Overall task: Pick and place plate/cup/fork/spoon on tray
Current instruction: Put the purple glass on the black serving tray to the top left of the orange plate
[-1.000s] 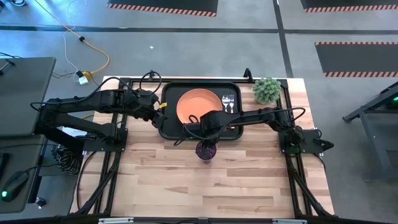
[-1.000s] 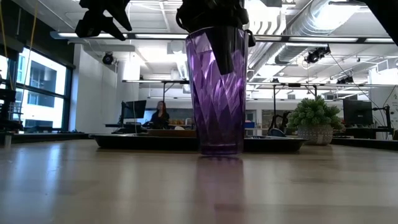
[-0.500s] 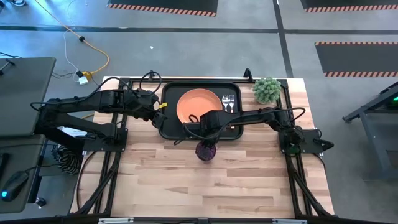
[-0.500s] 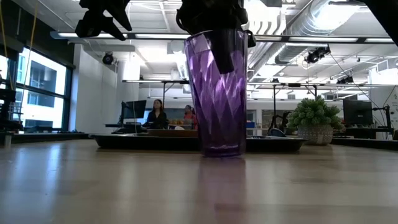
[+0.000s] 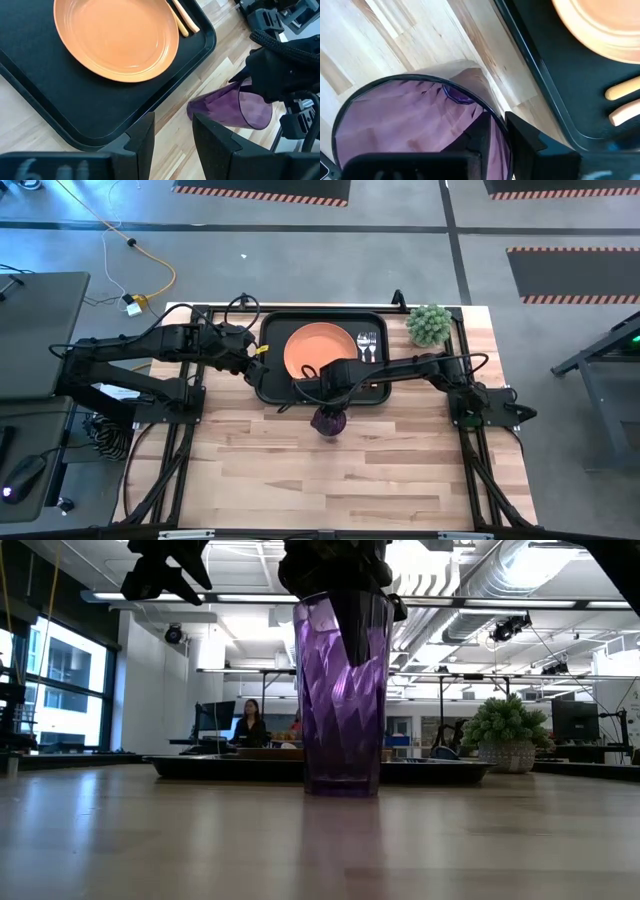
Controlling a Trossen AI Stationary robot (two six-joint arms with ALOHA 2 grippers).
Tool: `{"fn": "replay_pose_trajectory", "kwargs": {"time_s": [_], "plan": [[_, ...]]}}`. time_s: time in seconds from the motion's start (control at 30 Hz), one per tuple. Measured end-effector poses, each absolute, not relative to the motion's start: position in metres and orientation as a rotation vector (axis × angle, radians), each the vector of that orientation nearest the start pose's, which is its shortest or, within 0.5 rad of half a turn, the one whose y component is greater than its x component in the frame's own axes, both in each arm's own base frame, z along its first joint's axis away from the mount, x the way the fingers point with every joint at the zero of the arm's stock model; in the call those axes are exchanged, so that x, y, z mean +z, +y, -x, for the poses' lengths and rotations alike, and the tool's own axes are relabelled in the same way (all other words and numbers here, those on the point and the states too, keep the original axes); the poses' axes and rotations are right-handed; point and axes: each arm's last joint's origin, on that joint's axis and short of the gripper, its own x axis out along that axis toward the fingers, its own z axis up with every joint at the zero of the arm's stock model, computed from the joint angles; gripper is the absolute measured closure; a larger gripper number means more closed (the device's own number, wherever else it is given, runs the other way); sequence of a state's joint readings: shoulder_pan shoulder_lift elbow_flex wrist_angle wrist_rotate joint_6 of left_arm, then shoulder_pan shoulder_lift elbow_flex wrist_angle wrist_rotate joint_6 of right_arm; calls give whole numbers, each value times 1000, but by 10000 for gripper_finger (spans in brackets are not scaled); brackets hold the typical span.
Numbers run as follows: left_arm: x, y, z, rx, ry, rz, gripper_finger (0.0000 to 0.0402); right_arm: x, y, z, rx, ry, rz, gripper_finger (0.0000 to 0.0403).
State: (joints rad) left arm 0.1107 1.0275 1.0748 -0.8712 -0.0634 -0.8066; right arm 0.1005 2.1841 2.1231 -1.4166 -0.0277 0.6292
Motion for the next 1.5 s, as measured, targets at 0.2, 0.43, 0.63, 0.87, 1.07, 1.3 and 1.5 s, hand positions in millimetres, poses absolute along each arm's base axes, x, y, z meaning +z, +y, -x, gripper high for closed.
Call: {"fn": "replay_pose_trajectory", "kwargs": {"time_s": [0.2, 0.43, 0.63, 0.87, 1.07, 1.3, 1.5], "plan": [[330, 23, -190, 468, 723, 730, 280, 268, 44, -427, -364, 1453, -456, 343], [330, 22, -190, 450, 731, 738, 280, 268, 44, -427, -375, 1454, -483, 316], [330, 22, -190, 445, 732, 740, 280, 268, 45, -425, -357, 1492, -545, 298], [330, 22, -190, 445, 732, 740, 280, 268, 44, -424, -371, 1500, -536, 297], [330, 22, -190, 437, 736, 721, 280, 268, 44, -424, -376, 1497, -533, 297], [330, 22, -190, 434, 737, 715, 280, 283, 44, -425, -382, 1449, -545, 297], [330, 22, -190, 434, 737, 715, 280, 308, 43, -421, -386, 1409, -563, 297]]}}
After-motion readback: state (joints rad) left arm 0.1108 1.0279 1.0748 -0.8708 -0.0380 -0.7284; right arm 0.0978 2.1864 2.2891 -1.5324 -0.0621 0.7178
